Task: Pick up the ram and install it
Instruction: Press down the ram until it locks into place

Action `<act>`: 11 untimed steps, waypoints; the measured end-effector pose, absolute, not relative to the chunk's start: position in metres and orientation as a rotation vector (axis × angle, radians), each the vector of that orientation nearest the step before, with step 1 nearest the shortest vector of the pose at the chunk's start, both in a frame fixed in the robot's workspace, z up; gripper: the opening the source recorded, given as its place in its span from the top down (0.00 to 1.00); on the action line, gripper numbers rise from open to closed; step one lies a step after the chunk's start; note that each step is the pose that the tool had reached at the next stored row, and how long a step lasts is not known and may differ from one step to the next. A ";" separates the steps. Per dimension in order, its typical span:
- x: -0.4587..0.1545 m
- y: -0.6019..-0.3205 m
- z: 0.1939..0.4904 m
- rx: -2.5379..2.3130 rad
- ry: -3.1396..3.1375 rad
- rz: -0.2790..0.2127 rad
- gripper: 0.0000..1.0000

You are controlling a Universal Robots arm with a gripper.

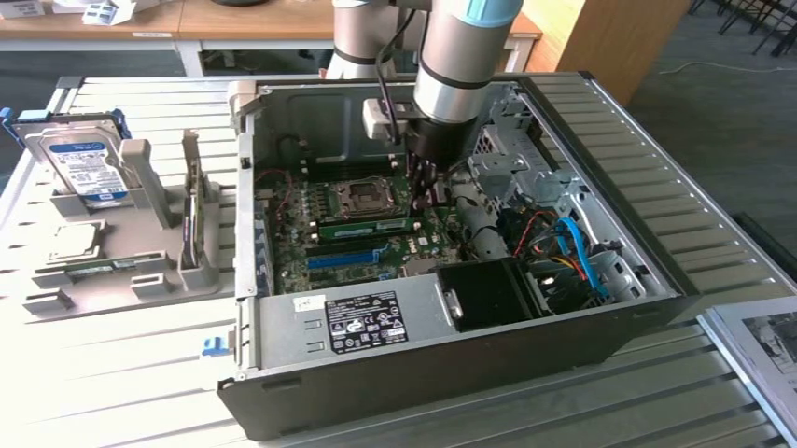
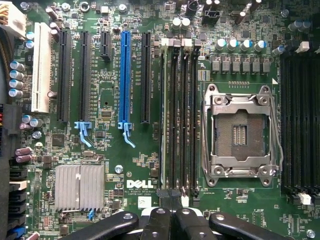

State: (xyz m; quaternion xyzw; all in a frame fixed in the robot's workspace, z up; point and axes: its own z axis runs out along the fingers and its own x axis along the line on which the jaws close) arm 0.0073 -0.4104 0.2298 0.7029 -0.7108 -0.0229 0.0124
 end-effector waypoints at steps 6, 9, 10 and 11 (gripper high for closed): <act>0.007 -0.410 0.229 2.191 -2.216 -0.072 0.90; 0.007 -0.410 0.227 2.191 -2.216 -0.072 0.90; 0.007 -0.410 0.227 2.191 -2.216 -0.071 0.90; 0.007 -0.410 0.227 2.191 -2.216 -0.071 0.90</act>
